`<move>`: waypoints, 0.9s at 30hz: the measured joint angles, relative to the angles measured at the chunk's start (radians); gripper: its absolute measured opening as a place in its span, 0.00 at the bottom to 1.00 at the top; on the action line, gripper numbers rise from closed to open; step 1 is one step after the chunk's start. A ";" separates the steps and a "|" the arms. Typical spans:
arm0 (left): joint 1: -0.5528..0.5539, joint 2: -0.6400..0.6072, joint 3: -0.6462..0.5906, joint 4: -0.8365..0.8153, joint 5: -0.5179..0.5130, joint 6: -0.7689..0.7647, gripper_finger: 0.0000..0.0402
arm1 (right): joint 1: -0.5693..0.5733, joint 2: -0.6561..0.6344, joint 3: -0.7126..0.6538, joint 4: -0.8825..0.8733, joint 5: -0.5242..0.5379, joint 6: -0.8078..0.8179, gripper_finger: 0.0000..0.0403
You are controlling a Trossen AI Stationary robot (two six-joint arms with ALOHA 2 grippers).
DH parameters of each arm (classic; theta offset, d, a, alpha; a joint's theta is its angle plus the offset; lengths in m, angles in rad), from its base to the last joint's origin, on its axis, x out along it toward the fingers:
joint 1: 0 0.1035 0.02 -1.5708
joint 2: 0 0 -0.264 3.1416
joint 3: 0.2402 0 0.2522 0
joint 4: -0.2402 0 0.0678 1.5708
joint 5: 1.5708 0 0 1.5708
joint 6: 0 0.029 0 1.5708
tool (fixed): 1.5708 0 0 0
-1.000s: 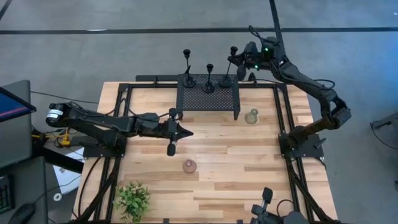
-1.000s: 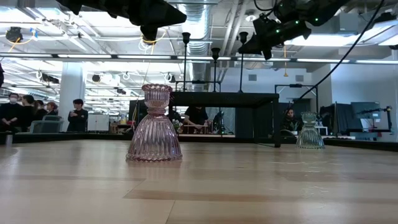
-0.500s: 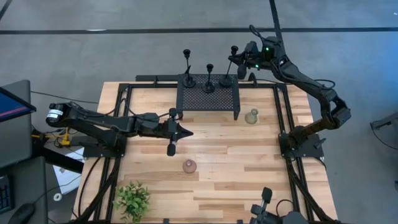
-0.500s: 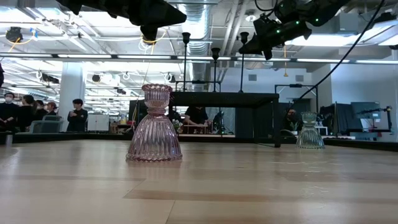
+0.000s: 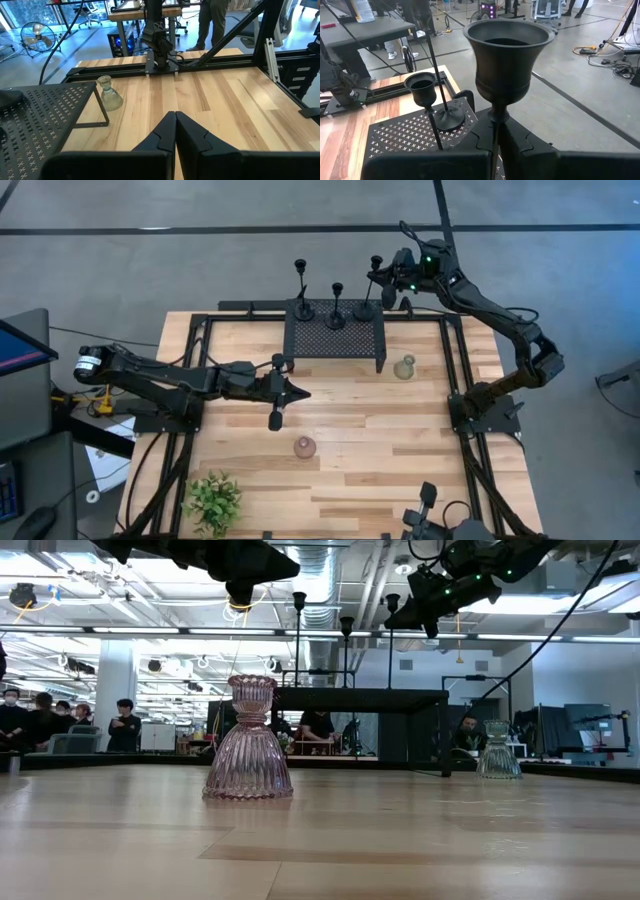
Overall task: Pick & Place candle stick holders
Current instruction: Put the black candle holder on the shelf
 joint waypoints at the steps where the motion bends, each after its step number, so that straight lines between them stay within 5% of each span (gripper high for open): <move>1: 0.000 0.000 0.000 0.000 0.000 0.000 0.02 | 0.000 0.000 0.000 0.000 0.000 0.000 0.00; 27: 0.000 0.000 0.000 -0.002 0.000 0.000 0.02 | 0.008 0.000 0.000 0.002 -0.025 0.000 0.10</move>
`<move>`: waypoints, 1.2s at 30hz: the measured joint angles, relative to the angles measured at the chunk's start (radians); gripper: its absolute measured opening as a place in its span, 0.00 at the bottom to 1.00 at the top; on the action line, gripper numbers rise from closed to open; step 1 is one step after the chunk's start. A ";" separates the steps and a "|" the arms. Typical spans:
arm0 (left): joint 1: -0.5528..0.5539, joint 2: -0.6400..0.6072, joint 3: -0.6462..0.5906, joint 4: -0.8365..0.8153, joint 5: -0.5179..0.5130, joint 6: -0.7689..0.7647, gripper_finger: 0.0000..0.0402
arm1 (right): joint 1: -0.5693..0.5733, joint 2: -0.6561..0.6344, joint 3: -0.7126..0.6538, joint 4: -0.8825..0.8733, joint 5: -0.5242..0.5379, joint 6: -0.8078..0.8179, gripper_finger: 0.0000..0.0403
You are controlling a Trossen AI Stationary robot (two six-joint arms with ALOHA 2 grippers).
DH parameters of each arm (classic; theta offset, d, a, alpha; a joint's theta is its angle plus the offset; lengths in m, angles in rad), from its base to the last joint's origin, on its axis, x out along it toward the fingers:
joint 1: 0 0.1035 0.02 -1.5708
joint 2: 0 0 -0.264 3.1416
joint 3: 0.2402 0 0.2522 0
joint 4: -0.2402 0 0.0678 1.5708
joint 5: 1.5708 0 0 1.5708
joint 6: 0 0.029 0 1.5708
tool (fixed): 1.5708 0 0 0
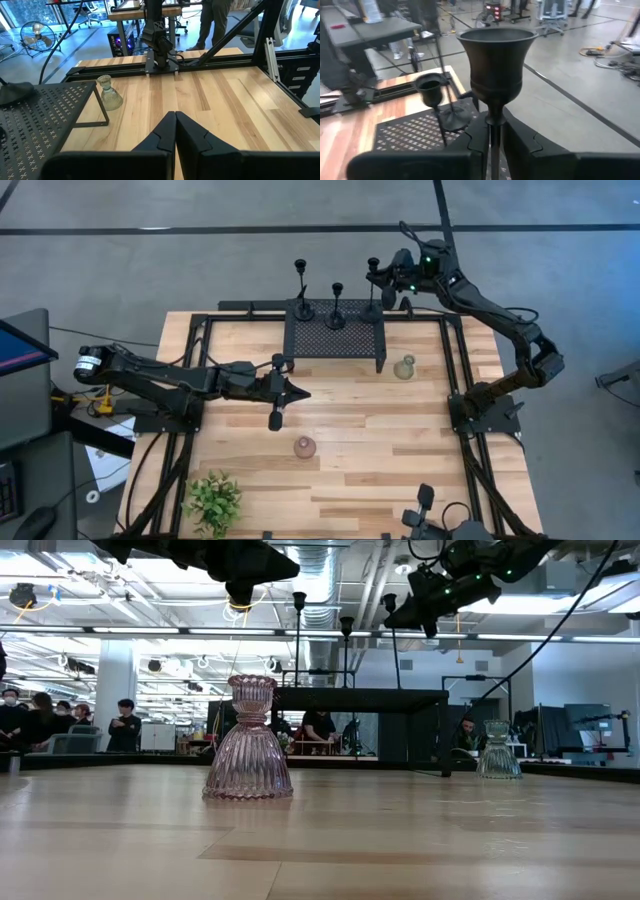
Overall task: Pick & Place candle stick holders
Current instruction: Put the black candle holder on the shelf
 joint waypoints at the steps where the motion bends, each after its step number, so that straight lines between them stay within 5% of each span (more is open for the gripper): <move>1: 0.000 0.000 0.000 0.000 0.000 0.000 0.02 | -0.001 0.000 0.000 0.004 -0.009 0.000 0.11; 20: 0.000 0.000 0.000 0.000 0.000 -0.003 0.02 | 0.007 0.000 0.000 0.041 -0.007 0.000 0.14; 36: 0.000 0.000 0.000 -0.001 0.000 -0.003 0.02 | 0.007 0.000 0.000 0.042 -0.005 0.017 0.39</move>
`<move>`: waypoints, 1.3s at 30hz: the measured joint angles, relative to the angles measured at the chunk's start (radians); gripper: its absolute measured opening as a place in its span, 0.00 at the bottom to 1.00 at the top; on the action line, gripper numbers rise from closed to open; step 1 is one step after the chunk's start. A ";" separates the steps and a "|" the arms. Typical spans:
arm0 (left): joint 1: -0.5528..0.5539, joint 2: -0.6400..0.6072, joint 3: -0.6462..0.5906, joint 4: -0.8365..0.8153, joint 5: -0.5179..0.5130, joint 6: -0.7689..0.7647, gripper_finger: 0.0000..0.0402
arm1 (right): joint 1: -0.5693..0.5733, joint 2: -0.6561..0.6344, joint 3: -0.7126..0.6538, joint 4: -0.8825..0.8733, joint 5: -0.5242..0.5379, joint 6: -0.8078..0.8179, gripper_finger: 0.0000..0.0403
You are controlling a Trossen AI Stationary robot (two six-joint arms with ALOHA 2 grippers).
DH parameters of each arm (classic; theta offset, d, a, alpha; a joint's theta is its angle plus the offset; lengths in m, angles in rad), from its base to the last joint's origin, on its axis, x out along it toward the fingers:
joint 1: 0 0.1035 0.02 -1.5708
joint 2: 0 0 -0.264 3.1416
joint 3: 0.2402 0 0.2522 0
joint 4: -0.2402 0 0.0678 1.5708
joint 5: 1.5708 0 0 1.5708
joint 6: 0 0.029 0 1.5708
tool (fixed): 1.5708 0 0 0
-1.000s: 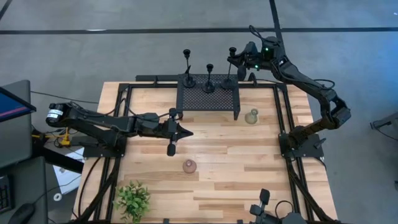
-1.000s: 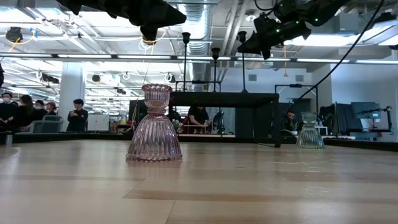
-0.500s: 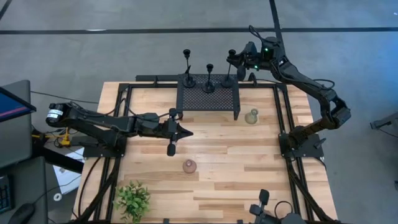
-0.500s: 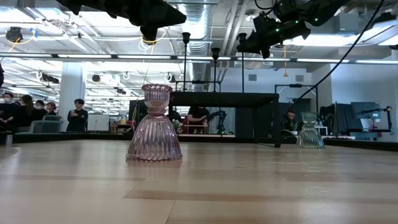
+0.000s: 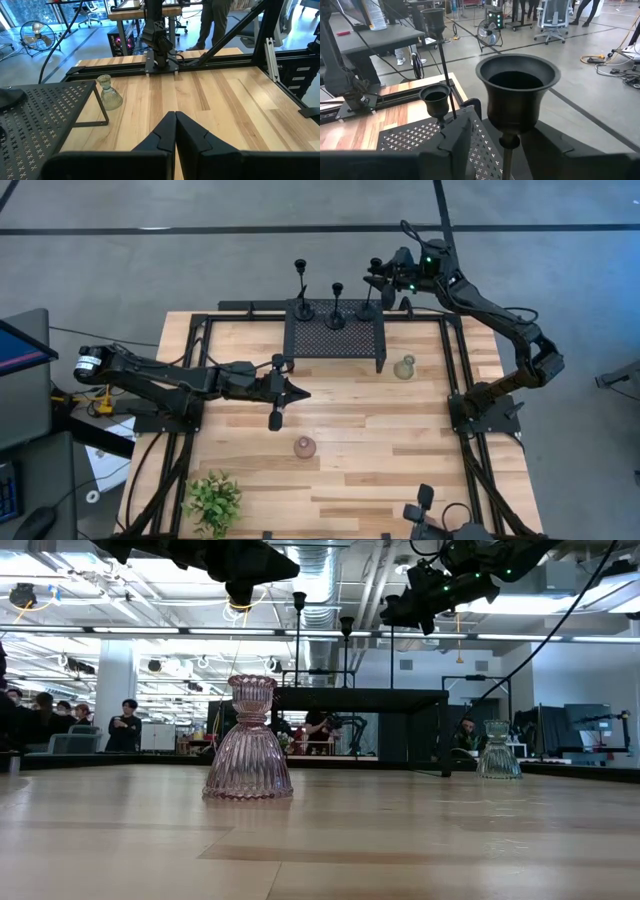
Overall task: Pick & Place candle stick holders
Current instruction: Put the black candle holder on the shelf, then put the green candle holder on the shelf
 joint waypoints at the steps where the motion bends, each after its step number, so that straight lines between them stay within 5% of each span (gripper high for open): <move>1: 0.000 0.000 0.000 0.000 0.000 0.000 0.02 | 0.000 0.000 0.000 0.000 0.000 0.003 0.40; 13: 0.000 0.000 0.000 -0.002 0.000 0.000 0.02 | -0.008 0.000 0.000 -0.035 0.000 0.036 0.63; 39: 0.000 0.000 0.000 -0.003 0.000 0.000 0.02 | -0.042 -0.109 0.000 -0.239 0.002 -0.020 0.64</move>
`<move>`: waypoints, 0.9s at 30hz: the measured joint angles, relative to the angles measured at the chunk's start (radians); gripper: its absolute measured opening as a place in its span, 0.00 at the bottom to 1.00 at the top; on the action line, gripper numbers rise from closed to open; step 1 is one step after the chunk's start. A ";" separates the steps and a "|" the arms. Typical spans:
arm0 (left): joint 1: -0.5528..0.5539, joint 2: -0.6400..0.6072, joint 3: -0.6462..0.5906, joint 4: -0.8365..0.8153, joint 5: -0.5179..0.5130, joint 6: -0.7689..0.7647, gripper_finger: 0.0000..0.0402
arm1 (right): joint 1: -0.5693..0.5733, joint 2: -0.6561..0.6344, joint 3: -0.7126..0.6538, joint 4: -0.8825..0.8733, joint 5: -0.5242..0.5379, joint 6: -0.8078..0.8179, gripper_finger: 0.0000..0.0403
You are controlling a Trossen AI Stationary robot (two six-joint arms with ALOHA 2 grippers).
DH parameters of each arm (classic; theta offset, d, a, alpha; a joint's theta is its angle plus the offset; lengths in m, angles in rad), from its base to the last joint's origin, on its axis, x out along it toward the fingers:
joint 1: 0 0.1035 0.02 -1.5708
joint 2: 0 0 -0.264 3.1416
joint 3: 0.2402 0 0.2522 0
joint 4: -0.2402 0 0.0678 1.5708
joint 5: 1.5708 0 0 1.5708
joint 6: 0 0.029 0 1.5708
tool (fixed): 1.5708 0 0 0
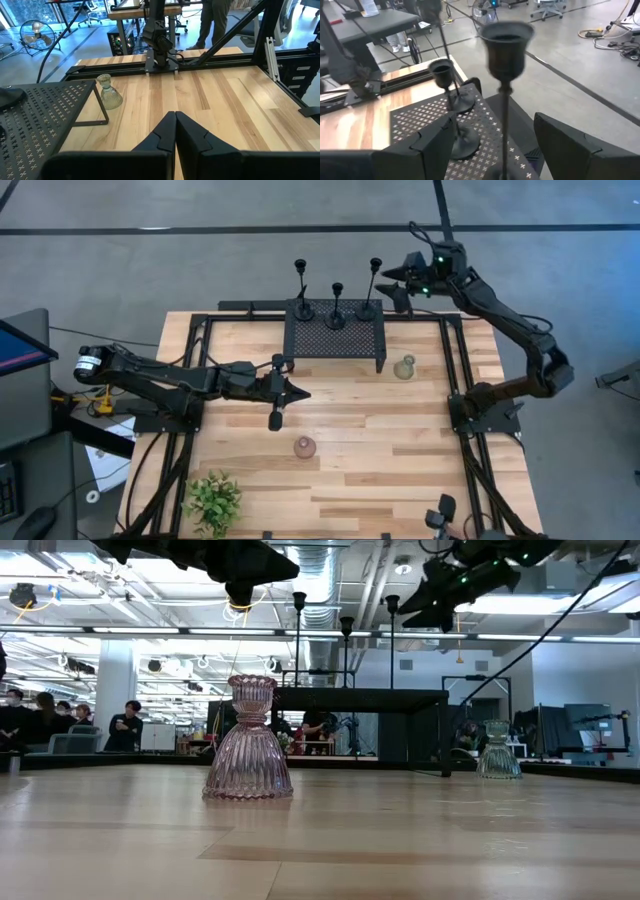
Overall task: Pick & Place candle stick holders
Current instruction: Put the green candle holder on the shelf
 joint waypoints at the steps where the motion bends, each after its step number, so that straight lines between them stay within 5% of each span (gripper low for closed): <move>1: 0.000 0.000 0.000 0.000 0.000 0.000 0.02 | 0.001 -0.015 0.000 -0.018 0.000 0.000 0.64; 10: 0.000 0.000 0.000 0.000 -0.031 0.008 0.02 | 0.053 -0.098 0.000 -0.273 -0.001 -0.008 0.55; 21: 0.000 0.000 0.000 0.000 -0.273 0.011 0.02 | 0.210 -0.088 -0.003 -0.431 0.010 -0.103 0.06; 27: 0.000 0.000 0.000 0.000 -0.288 0.011 0.02 | 0.326 -0.128 -0.088 -0.290 0.133 -0.128 0.01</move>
